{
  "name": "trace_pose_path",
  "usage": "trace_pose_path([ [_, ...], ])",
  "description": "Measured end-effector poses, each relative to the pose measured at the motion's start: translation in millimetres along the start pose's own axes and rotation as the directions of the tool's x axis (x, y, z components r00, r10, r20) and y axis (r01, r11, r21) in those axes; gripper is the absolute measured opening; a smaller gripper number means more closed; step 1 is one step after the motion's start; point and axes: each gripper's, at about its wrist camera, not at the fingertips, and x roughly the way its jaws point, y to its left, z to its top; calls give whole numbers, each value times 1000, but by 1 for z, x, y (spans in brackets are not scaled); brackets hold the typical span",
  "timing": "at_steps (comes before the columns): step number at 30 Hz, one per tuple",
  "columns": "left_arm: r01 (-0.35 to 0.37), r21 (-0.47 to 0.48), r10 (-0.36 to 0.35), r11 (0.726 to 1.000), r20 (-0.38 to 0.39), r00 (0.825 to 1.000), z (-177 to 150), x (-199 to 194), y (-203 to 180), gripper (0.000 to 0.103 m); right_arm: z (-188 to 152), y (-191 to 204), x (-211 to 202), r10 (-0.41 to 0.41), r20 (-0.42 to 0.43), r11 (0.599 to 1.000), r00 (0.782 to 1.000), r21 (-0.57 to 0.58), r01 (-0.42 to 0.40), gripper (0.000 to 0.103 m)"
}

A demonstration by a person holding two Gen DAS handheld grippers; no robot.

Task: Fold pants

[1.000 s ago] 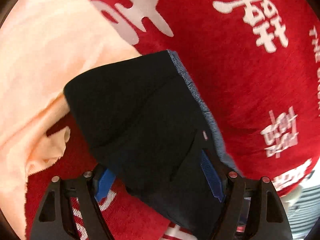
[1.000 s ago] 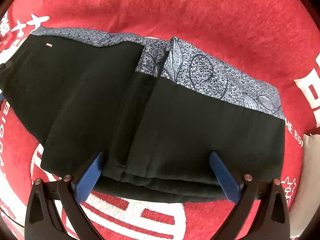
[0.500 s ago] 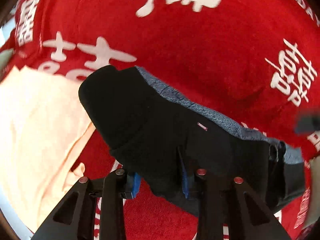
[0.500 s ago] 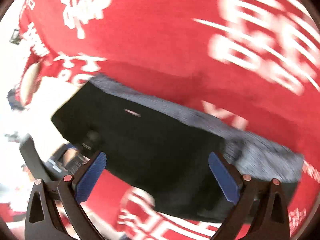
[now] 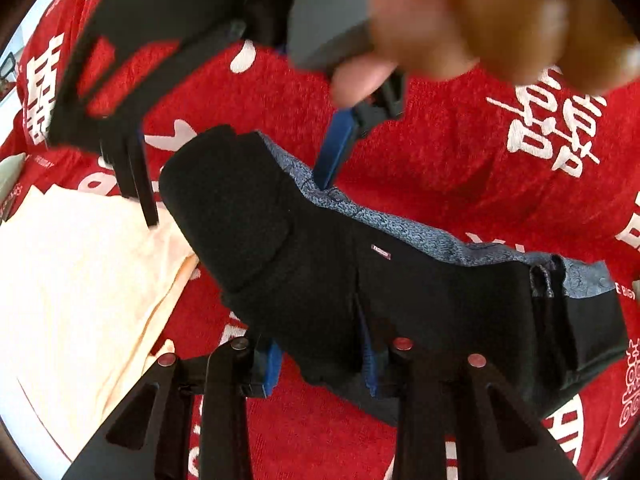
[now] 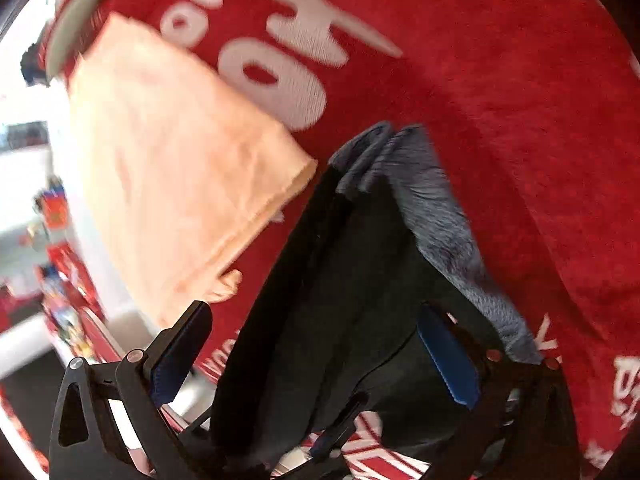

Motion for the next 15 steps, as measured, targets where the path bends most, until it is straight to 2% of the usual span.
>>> trace_pose_path([
  [2,5,-4,-5,1000,4,1000,-1,-2,-1,33,2,4,13,-36,-48,999,998,-14,35,103],
  [4,6,2,-6,1000,8,1000,-2,-4,-3,33,0,2,18,-23,-67,1000,997,-10,22,94],
  [6,4,7,-4,1000,-2,1000,-3,-3,-4,33,-7,-9,16,12,-58,1000,998,20,-10,47],
  [7,16,4,-16,1000,-9,1000,-3,-3,-5,33,-12,-14,11,19,-34,999,999,29,-18,35],
  [8,24,10,-24,1000,-5,1000,-3,-5,-7,33,-16,-19,6,35,3,999,999,36,-35,16],
  [11,39,66,-40,997,19,999,1,-15,-23,33,-33,-36,-11,75,94,995,993,55,-80,16],
  [15,71,123,-76,990,40,996,10,-30,-48,33,-67,-64,-38,147,210,983,966,77,-167,16],
])
